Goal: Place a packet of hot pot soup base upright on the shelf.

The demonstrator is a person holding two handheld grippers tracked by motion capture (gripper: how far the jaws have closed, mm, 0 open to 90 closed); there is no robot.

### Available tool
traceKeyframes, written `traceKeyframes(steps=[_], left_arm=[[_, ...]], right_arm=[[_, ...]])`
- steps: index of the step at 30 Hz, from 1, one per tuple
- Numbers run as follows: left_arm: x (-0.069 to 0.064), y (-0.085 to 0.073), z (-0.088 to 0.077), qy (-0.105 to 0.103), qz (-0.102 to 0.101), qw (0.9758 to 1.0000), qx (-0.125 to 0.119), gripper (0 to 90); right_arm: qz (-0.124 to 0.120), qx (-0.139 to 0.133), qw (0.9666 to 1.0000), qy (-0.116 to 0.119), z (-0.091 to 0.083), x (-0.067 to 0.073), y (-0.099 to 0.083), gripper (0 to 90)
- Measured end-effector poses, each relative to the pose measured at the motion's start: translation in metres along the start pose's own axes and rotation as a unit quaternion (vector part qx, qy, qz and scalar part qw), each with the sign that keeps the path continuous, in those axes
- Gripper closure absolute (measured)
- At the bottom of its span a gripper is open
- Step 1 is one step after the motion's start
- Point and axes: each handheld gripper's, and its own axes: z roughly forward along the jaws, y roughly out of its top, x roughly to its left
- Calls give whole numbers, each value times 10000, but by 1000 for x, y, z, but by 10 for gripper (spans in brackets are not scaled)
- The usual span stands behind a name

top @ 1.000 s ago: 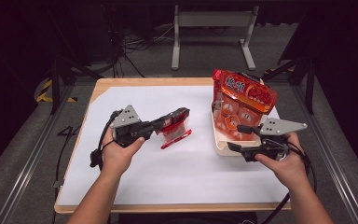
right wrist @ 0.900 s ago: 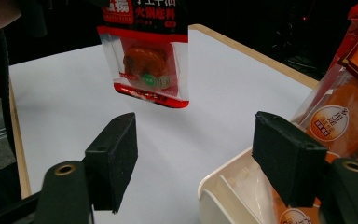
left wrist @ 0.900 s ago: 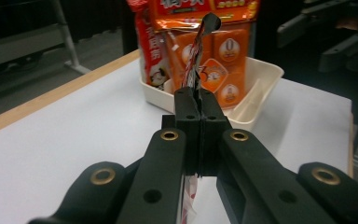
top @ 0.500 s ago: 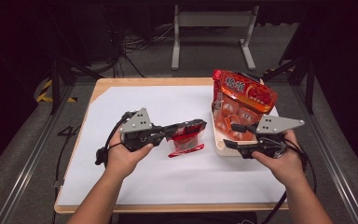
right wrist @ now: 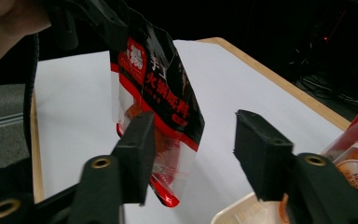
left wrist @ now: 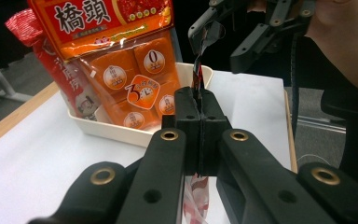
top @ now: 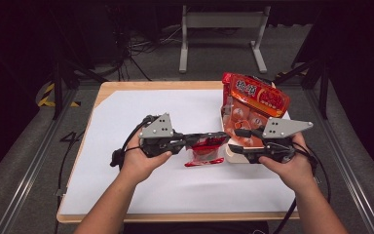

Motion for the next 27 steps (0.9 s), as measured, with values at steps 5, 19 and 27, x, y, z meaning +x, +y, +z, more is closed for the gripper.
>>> traceKeyframes(steps=[5, 19, 27], left_arm=[[3, 3, 6, -26, -17, 10000, -6, 900], [8, 5, 18, -3, -74, 10000, -64, 900], [13, 13, 23, 155, -164, 9994, -270, 883]], right_arm=[[-130, 93, 9999, -22, 0, -1, 3, 613], [-435, 279, 9983, -253, 2, -5, 9, 862], [-503, 158, 9971, -553, -5, -9, 15, 900]])
